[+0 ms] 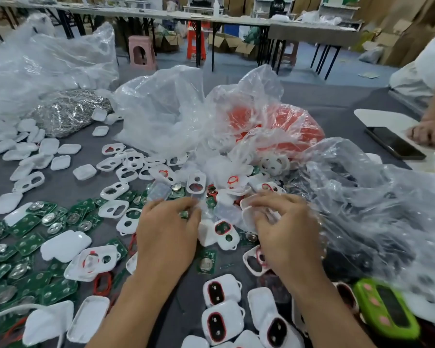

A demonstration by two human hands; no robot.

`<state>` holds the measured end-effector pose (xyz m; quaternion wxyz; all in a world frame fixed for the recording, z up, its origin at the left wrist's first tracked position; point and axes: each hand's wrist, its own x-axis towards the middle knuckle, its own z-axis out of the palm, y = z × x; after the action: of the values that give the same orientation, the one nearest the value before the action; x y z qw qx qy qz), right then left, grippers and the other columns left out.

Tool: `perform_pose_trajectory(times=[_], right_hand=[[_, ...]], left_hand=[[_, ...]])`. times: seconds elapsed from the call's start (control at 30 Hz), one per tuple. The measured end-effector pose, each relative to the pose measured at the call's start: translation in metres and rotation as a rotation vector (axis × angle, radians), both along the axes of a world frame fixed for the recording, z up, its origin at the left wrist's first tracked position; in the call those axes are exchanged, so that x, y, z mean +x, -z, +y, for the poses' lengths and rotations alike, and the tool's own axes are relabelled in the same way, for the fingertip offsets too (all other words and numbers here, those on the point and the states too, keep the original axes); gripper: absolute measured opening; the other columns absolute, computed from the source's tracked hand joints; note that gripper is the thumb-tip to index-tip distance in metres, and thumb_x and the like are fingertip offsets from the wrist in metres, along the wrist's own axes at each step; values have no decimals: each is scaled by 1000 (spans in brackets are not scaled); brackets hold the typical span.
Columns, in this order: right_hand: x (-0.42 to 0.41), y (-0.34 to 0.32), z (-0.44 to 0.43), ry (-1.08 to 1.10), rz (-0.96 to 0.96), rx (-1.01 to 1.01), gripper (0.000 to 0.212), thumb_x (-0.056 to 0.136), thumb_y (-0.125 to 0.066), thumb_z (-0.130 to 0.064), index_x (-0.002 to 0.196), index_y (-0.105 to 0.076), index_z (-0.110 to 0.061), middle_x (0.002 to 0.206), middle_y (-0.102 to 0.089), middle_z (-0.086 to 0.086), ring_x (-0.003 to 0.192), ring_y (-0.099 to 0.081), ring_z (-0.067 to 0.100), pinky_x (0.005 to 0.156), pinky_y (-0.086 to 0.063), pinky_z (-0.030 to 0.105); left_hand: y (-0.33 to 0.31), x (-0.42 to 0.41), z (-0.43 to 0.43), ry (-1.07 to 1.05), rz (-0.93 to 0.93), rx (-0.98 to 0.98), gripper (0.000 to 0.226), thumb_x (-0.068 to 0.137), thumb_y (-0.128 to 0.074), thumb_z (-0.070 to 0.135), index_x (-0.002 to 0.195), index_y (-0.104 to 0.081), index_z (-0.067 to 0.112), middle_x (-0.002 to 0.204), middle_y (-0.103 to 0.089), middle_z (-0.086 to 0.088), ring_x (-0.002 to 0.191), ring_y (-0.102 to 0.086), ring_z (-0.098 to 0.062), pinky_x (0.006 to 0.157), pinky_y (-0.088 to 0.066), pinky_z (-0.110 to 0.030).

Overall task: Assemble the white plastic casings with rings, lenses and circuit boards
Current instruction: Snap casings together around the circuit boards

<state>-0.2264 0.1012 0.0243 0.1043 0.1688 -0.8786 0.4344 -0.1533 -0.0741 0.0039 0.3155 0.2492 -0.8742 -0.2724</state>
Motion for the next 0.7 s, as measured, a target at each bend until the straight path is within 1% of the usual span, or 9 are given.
perform_pose_trajectory(times=[0.07,0.13,0.23,0.27,0.37,0.43,0.5,0.63,0.7], right_hand=[[10,-3,-8,-93,21,46,13,83,-77,-21,90,-80,-32,95,-70,-14,96,-63,7,97,-48,26],[21,-2,-18,-176,103,213,11,78,-78,-37,88,-80,-33,87,-73,-15,95,-59,11,93,-49,35],[26,4,-26,-208,150,465,32,80,-76,-45,111,-74,-36,108,-71,-15,108,-54,14,100,-43,37],[24,4,-25,-206,140,445,29,84,-74,-41,112,-74,-36,109,-71,-15,107,-56,13,99,-44,37],[15,5,-17,-140,-29,103,15,90,-71,-32,104,-79,-32,86,-73,-15,81,-61,5,80,-51,29],[9,5,-14,-101,-131,-27,10,89,-75,-30,98,-80,-32,70,-69,-19,66,-59,1,65,-47,18],[8,5,-14,-89,-223,-123,3,85,-80,-30,85,-79,-32,61,-67,-17,53,-55,2,57,-43,19],[5,5,-22,0,-274,-214,19,75,-88,-41,68,-75,-28,54,-66,-8,47,-51,4,53,-45,29],[2,4,-27,44,-263,-206,33,81,-78,-55,66,-73,-26,47,-60,-9,42,-45,3,52,-38,30]], left_hand=[[-1,-6,-4,-56,-16,130,24,89,-75,27,112,-78,33,101,-74,11,107,-60,-13,93,-38,-26],[2,-6,-4,-27,-71,123,36,90,-72,29,125,-71,36,123,-68,8,118,-58,-14,94,-34,-21],[2,1,-1,49,-90,79,46,91,-70,24,135,-64,35,140,-58,7,129,-50,-11,101,-30,-17],[2,4,-1,57,-86,71,47,91,-70,22,135,-63,35,141,-57,8,131,-50,-11,102,-30,-17],[0,9,-3,35,-67,55,47,90,-71,23,134,-64,37,140,-58,10,132,-49,-9,103,-31,-18],[0,9,-6,20,-66,41,46,90,-70,24,134,-65,36,138,-59,10,131,-48,-7,103,-28,-16],[1,9,-7,29,-95,49,44,91,-68,27,134,-65,36,137,-59,10,129,-48,-8,102,-27,-14],[0,6,-9,70,-118,75,38,94,-65,29,132,-67,34,133,-64,7,128,-48,-11,100,-26,-16],[-2,6,-8,100,-58,104,32,94,-67,29,125,-72,33,123,-69,15,123,-51,-5,99,-26,-11]])
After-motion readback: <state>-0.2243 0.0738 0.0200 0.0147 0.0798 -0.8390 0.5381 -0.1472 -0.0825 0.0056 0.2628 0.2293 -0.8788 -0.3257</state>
